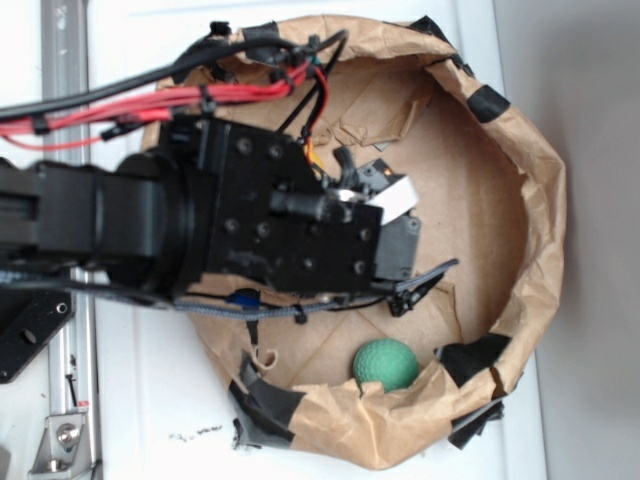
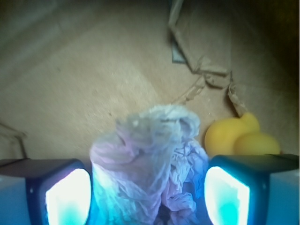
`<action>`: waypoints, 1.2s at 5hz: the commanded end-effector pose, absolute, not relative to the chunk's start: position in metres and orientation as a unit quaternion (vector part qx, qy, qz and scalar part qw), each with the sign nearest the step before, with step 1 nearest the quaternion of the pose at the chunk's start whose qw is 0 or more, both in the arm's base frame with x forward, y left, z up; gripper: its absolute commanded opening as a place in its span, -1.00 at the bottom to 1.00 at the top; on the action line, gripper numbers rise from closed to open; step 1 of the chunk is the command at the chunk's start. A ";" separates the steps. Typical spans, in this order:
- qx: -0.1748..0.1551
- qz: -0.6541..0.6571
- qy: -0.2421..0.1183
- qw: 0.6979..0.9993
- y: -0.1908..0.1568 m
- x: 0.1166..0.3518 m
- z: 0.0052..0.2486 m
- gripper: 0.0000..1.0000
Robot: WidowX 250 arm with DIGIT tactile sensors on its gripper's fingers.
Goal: Grab the white paper.
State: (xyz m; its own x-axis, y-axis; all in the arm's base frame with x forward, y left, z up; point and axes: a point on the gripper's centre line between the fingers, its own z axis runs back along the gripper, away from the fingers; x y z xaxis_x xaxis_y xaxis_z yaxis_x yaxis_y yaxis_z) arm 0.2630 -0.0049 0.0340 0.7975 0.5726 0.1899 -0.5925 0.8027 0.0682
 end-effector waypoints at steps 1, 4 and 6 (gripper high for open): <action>0.013 0.254 -0.102 0.962 0.009 0.266 0.065 -1.00; -0.040 0.095 -0.060 0.993 0.033 0.248 0.170 -1.00; 0.012 0.097 -0.083 0.992 0.020 0.247 0.183 -1.00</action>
